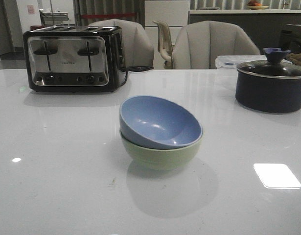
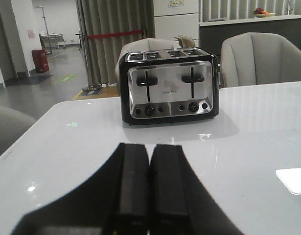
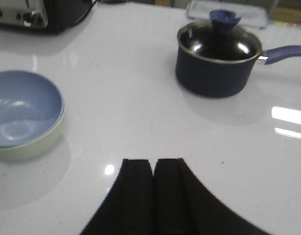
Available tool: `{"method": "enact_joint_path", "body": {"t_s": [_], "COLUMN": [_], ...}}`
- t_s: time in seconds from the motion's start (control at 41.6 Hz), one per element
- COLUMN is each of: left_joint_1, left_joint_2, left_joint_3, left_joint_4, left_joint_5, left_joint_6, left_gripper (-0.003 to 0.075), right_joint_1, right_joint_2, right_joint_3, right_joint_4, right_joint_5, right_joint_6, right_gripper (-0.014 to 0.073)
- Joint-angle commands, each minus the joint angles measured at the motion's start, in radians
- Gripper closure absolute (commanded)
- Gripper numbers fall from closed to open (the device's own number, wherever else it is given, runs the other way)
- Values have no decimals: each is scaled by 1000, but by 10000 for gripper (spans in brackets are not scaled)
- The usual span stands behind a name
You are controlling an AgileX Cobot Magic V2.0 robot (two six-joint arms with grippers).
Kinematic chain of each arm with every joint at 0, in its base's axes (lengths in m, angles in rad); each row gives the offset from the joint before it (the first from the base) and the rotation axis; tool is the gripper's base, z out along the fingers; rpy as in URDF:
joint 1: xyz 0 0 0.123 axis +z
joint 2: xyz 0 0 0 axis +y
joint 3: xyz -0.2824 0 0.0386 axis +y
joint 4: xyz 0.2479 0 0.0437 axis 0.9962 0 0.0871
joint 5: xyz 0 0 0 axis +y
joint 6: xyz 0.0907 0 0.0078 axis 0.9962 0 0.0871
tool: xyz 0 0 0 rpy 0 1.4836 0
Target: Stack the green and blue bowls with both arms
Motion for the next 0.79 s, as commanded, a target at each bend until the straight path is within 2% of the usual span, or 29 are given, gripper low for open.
{"method": "enact_joint_path", "body": {"t_s": [0.0, 0.264, 0.433, 0.769], "left_joint_1": [1, 1, 1, 1], "left_joint_2": [-20, -20, -20, -20], "left_joint_3": [21, 21, 21, 21], "left_joint_4": [-6, -6, -6, -6], "left_joint_5": [-90, -90, -90, -90], "left_joint_6": [-3, -3, -3, -3], "left_gripper": [619, 619, 619, 619], "right_joint_1": [-65, -187, -191, -191], "right_joint_2": [-87, -237, -239, -238], "right_joint_3": [72, 247, 320, 317], "right_joint_4": [-8, 5, 5, 5], "right_joint_5": [-210, -314, -426, -434], "right_joint_6": [-3, -3, -3, -3], "right_gripper": [559, 559, 559, 559]}}
